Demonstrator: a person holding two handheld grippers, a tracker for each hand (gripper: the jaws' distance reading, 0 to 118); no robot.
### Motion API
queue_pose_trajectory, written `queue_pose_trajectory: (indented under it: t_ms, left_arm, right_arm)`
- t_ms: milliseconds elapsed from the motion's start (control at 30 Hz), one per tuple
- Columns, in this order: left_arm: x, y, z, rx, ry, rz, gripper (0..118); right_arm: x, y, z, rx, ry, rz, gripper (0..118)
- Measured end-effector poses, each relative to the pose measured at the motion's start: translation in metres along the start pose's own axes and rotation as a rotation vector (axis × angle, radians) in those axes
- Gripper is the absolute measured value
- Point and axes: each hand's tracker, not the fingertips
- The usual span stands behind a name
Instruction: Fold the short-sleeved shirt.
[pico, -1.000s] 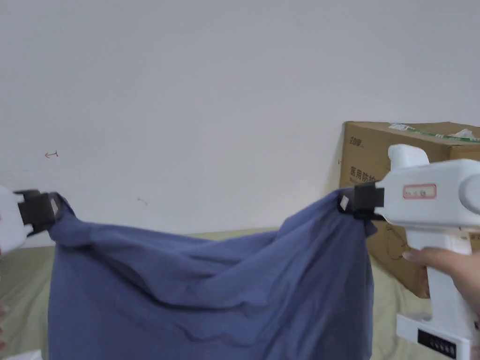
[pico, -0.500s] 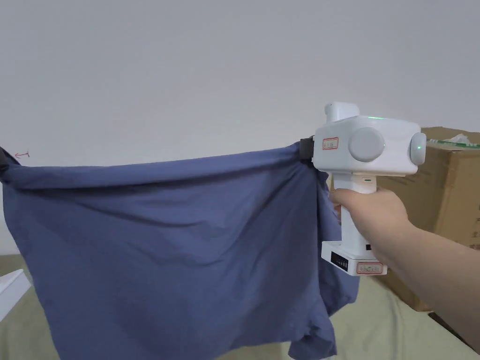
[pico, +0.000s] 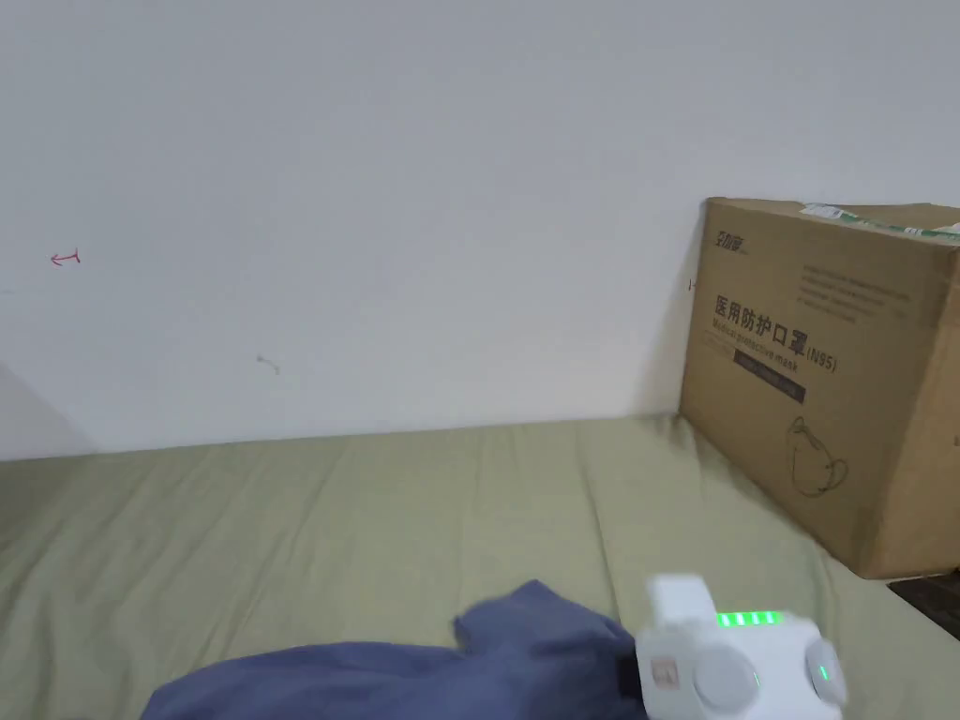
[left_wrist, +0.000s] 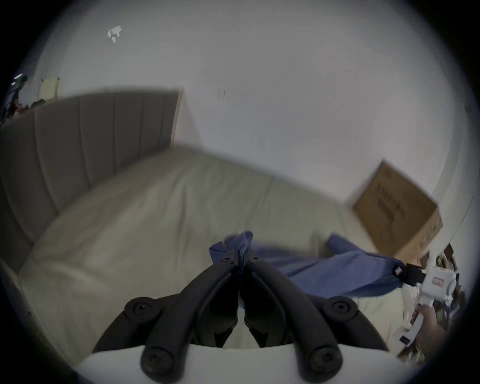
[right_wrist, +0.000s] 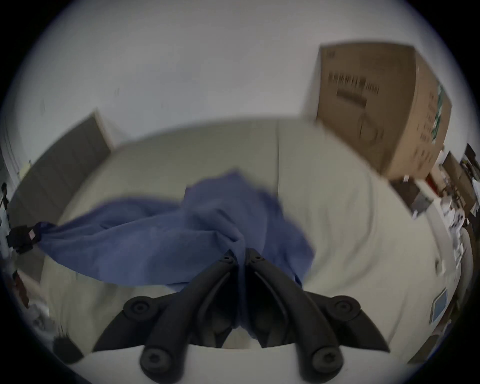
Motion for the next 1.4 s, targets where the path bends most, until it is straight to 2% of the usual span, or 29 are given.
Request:
queue_pose_trajectory:
  t_ms: [133, 233, 333, 400, 500, 567, 667, 700, 733, 767, 800, 833, 867, 967, 1067, 1133, 1233, 1300, 1333, 1367, 1400]
  left_arm:
    - [-0.023, -0.057, 0.043, -0.009, -0.019, -0.026, 1]
    - [-0.029, -0.071, 0.1, 0.09, -0.056, -0.023, 1]
    - [-0.029, -0.068, 0.147, 0.172, -0.071, -0.042, 1]
    - [-0.025, -0.062, 0.161, 0.166, -0.06, -0.084, 1]
    - [-0.017, -0.05, 0.141, -0.062, -0.034, -0.132, 1]
    - [-0.019, -0.052, 0.104, -0.245, -0.047, -0.133, 1]
    - [-0.023, -0.065, 0.057, -0.331, -0.046, -0.115, 2]
    - [-0.024, -0.067, 0.048, -0.345, -0.032, -0.121, 11]
    - [-0.029, -0.072, 0.035, -0.344, -0.04, -0.122, 35]
    - [-0.03, -0.073, 0.031, -0.35, -0.04, -0.122, 81]
    - [-0.03, -0.074, 0.029, -0.353, -0.042, -0.113, 105]
    - [-0.031, -0.075, 0.028, -0.364, -0.055, -0.093, 111]
    - [-0.027, -0.077, 0.033, -0.366, -0.099, -0.064, 108]
    - [-0.02, -0.063, 0.045, -0.346, -0.138, -0.064, 108]
    - [-0.006, -0.041, 0.066, -0.236, -0.147, -0.11, 108]
    - [0.011, -0.026, 0.091, -0.093, -0.172, -0.14, 108]
    - [0.032, -0.025, 0.119, 0.174, -0.248, -0.215, 108]
    - [0.045, -0.034, 0.132, 0.315, -0.271, -0.249, 103]
    - [0.051, -0.039, 0.136, 0.367, -0.282, -0.255, 93]
    - [0.056, -0.044, 0.139, 0.402, -0.277, -0.257, 67]
    - [0.062, -0.049, 0.14, 0.419, -0.259, -0.258, 39]
  right_arm:
    - [0.018, -0.066, 0.035, -0.134, 0.118, -0.041, 3]
    - [0.027, -0.089, 0.09, -0.094, 0.138, 0.021, 3]
    - [0.035, -0.103, 0.129, -0.123, 0.157, 0.026, 3]
    - [0.037, -0.112, 0.146, -0.165, 0.173, 0.014, 3]
    - [0.039, -0.12, 0.143, -0.264, 0.158, -0.006, 3]
    - [0.037, -0.126, 0.127, -0.299, 0.126, 0.015, 3]
    - [0.033, -0.132, 0.1, -0.371, 0.096, 0.018, 4]
    - [0.031, -0.133, 0.096, -0.381, 0.085, 0.015, 5]
    - [0.03, -0.134, 0.094, -0.381, 0.079, 0.008, 14]
    - [0.032, -0.133, 0.092, -0.382, 0.088, -0.009, 52]
    - [0.032, -0.133, 0.094, -0.379, 0.102, -0.026, 86]
    - [0.032, -0.132, 0.096, -0.377, 0.111, -0.054, 106]
    - [0.031, -0.13, 0.101, -0.379, 0.109, -0.067, 112]
    - [0.031, -0.119, 0.118, -0.353, 0.095, -0.085, 112]
    - [0.022, -0.103, 0.152, -0.169, 0.094, -0.08, 112]
    - [0.011, -0.094, 0.182, 0.042, 0.104, -0.064, 112]
    - [-0.006, -0.102, 0.223, 0.427, 0.187, -0.05, 111]
    - [-0.019, -0.114, 0.24, 0.647, 0.197, -0.035, 106]
    - [-0.029, -0.118, 0.245, 0.707, 0.149, -0.051, 100]
    - [-0.036, -0.121, 0.249, 0.75, 0.134, -0.062, 76]
    - [-0.041, -0.123, 0.251, 0.784, 0.155, -0.077, 39]
